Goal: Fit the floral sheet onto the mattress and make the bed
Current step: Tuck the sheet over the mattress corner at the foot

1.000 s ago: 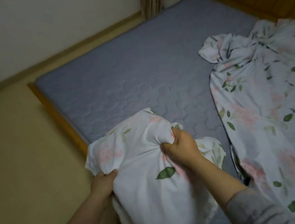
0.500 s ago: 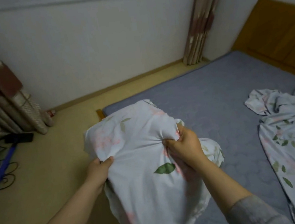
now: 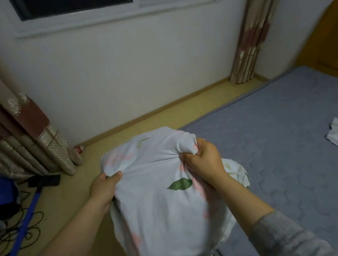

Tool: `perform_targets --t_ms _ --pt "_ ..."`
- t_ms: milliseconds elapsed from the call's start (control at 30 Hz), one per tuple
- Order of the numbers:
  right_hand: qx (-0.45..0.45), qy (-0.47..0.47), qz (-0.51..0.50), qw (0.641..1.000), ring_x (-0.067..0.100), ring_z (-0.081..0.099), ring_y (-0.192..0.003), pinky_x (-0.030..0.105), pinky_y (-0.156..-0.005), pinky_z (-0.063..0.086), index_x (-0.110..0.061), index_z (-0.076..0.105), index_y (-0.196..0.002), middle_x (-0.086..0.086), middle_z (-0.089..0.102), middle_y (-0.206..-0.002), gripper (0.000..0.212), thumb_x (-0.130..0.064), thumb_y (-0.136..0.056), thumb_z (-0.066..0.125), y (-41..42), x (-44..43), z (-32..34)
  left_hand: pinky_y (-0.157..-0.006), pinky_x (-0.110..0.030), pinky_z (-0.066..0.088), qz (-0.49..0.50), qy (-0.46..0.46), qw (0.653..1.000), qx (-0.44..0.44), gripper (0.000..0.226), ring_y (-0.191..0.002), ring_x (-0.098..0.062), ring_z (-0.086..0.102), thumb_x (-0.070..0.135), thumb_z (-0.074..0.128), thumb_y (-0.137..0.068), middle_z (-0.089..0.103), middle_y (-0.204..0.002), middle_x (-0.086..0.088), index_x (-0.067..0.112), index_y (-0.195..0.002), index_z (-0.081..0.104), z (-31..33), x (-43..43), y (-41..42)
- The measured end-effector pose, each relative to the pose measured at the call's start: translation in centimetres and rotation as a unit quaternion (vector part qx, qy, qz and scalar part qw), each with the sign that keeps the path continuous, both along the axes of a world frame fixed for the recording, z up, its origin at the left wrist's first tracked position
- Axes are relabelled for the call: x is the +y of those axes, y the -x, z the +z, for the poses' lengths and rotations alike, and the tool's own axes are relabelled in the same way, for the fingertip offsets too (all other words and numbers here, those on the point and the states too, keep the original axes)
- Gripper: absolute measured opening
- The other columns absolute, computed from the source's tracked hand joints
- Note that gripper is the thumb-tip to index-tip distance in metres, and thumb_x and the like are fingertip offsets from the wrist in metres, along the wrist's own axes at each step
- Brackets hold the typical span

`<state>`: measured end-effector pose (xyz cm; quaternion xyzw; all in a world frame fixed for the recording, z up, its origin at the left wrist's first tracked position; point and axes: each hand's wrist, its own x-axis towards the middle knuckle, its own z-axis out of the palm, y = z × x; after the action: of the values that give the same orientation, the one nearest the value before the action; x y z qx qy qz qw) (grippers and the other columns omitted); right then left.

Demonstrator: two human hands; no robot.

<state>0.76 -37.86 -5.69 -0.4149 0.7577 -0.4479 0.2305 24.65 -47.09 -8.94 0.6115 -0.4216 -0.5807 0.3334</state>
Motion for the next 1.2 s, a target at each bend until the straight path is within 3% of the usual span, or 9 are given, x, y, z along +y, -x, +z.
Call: perform_targets --t_ms 100,300,633,733,867,1067,1200 --pt "0.003 0.0 0.002 1.0 0.025 0.065 -0.083 0.046 -0.076 0.053 -0.012 0.062 -0.09 0.005 0.07 -0.087 0.032 -0.033 -0.066 0.068 0.2 -4.7 0.4 -0.095 -0.043 0.047 -0.003 0.008 1.0 -0.007 0.031 -0.103 -0.031 0.061 0.016 0.062 -0.089 0.064 -0.116 -0.014 0.003 -0.118 0.059 0.6 -4.7 -0.4" --pt "0.027 -0.01 0.006 1.0 0.024 0.063 -0.081 0.042 -0.074 0.053 -0.014 0.061 -0.084 0.003 0.068 -0.085 0.02 -0.026 -0.072 0.072 -1.2 -14.2 1.3 -0.093 -0.039 0.046 -0.016 0.014 1.0 0.003 0.032 -0.101 -0.028 0.06 0.016 0.061 -0.091 0.063 -0.11 -0.01 0.005 -0.121 0.057 0.5 -14.1 -2.0" --pt "0.009 -0.011 -0.078 0.997 0.026 0.064 -0.079 0.046 -0.073 0.054 -0.012 0.061 -0.088 0.004 0.07 -0.083 0.034 -0.036 -0.064 0.066 -6.9 -27.3 0.7 -0.095 -0.044 0.048 -0.104 0.003 0.995 0.0 0.032 -0.102 -0.031 0.061 0.016 0.061 -0.09 0.064 -0.11 -0.011 0.007 -0.12 0.058 -0.4 -31.7 -6.0" --pt "0.011 -0.014 -0.119 0.993 0.025 0.064 -0.077 0.046 -0.072 0.053 -0.014 0.06 -0.085 0.003 0.069 -0.081 0.027 -0.033 -0.067 0.068 -7.8 -29.9 0.7 -0.095 -0.049 0.048 -0.137 -0.01 0.99 -0.005 0.031 -0.1 -0.031 0.063 0.018 0.064 -0.088 0.067 -0.109 -0.013 0.005 -0.115 0.061 -0.9 -36.6 -6.0" --pt "0.004 -0.03 -0.161 0.986 0.023 0.064 -0.08 0.044 -0.075 0.053 -0.023 0.058 -0.078 0.0 0.069 -0.081 0.015 -0.023 -0.072 0.071 -7.0 -31.7 0.3 -0.095 -0.053 0.048 -0.192 -0.026 0.981 -0.013 0.03 -0.099 -0.032 0.065 0.022 0.067 -0.086 0.069 -0.106 -0.013 0.007 -0.112 0.064 -2.5 -40.8 -4.0" --pt "-0.018 -0.023 -0.22 0.975 0.022 0.066 -0.083 0.045 -0.077 0.053 -0.016 0.063 -0.091 0.0 0.071 -0.086 0.027 -0.03 -0.067 0.068 -2.3 -33.7 -0.9 -0.094 -0.055 0.049 -0.267 -0.031 0.963 -0.025 0.039 -0.097 -0.03 0.066 0.036 0.071 -0.074 0.07 -0.106 -0.009 0.016 -0.107 0.067 -4.6 -46.0 2.6" --pt "-0.046 -0.006 -0.279 0.959 0.02 0.066 -0.081 0.045 -0.075 0.054 -0.018 0.064 -0.086 -0.003 0.071 -0.083 0.032 -0.039 -0.061 0.063 1.6 -33.6 -1.7 -0.096 -0.051 0.048 -0.314 0.004 0.949 -0.041 0.031 -0.101 -0.03 0.064 0.022 0.067 -0.085 0.067 -0.11 -0.011 0.011 -0.114 0.063 -1.7 -46.8 9.4"
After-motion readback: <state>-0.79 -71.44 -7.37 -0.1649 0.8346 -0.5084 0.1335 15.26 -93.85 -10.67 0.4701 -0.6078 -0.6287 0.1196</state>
